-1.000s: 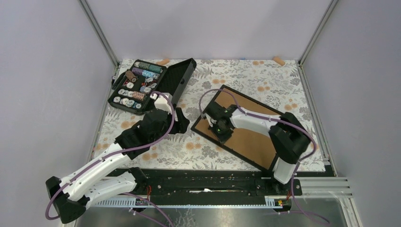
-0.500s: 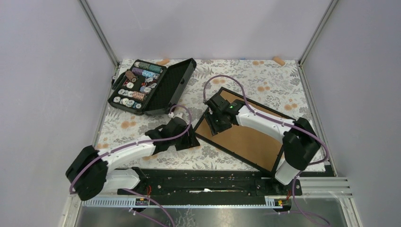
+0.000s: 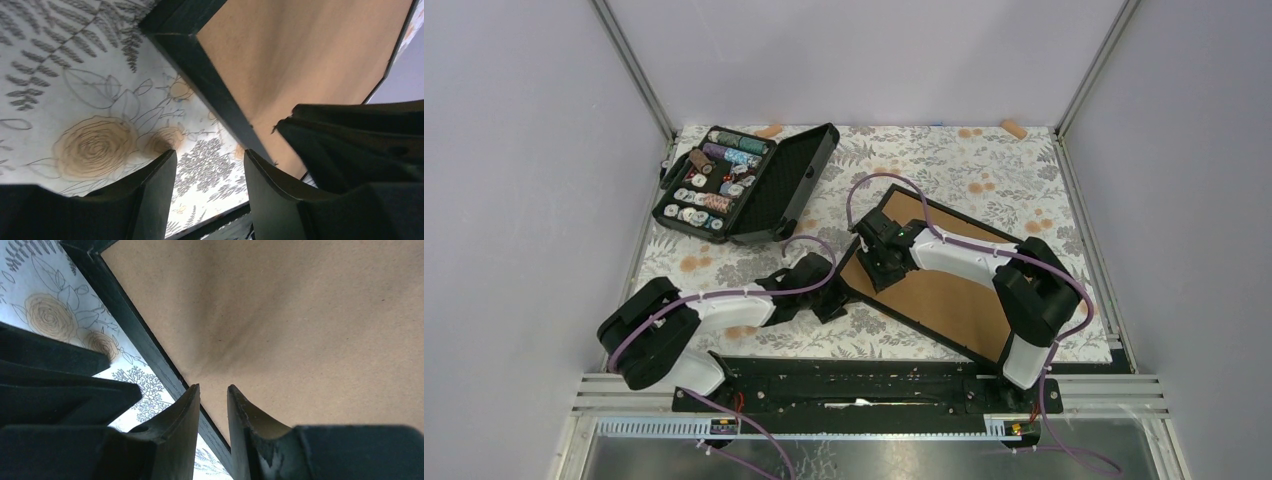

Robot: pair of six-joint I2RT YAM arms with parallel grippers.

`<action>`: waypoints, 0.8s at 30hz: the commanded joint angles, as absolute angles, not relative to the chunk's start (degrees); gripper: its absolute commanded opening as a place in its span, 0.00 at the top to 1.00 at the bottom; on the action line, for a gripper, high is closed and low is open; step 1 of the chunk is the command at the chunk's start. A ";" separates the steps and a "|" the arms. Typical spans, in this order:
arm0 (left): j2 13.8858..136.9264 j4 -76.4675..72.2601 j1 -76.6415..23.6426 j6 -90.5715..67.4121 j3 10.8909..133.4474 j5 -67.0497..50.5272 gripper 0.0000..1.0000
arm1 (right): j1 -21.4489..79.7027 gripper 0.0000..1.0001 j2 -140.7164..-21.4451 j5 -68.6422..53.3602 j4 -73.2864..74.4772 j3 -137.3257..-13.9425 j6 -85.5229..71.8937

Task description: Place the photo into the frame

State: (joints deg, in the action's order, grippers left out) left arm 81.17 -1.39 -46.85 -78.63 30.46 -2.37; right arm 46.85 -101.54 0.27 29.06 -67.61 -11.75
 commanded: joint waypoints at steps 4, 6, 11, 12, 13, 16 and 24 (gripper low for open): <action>86.72 -2.98 -49.98 -87.04 29.73 8.75 0.43 | 46.97 0.66 -102.24 -4.36 25.35 -65.26 -9.95; 87.38 -3.82 -50.32 -88.14 28.69 9.06 0.45 | 46.99 0.66 -102.10 -5.76 24.34 -64.59 -10.47; 87.11 -3.95 -50.97 -89.29 26.01 10.43 0.49 | 47.11 0.67 -101.97 -6.76 22.87 -63.45 -11.29; 87.14 -3.72 -51.05 -89.27 25.61 10.83 0.50 | 47.19 0.67 -102.10 -6.91 22.67 -63.36 -11.33; 87.18 -3.30 -51.01 -89.37 25.24 11.31 0.52 | 47.17 0.67 -102.25 -7.02 22.41 -63.08 -11.46; 87.10 -3.34 -51.05 -89.11 24.09 11.92 0.55 | 47.24 0.67 -102.91 -5.40 22.24 -62.85 -11.83; 87.41 -2.08 -51.01 -87.89 24.16 12.73 0.56 | 47.16 0.76 -104.96 -2.01 24.07 -64.48 -13.14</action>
State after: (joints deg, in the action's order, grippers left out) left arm 84.93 -13.52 -51.20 -89.65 26.89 7.16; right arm 46.89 -102.17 -5.10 23.75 -63.66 -12.29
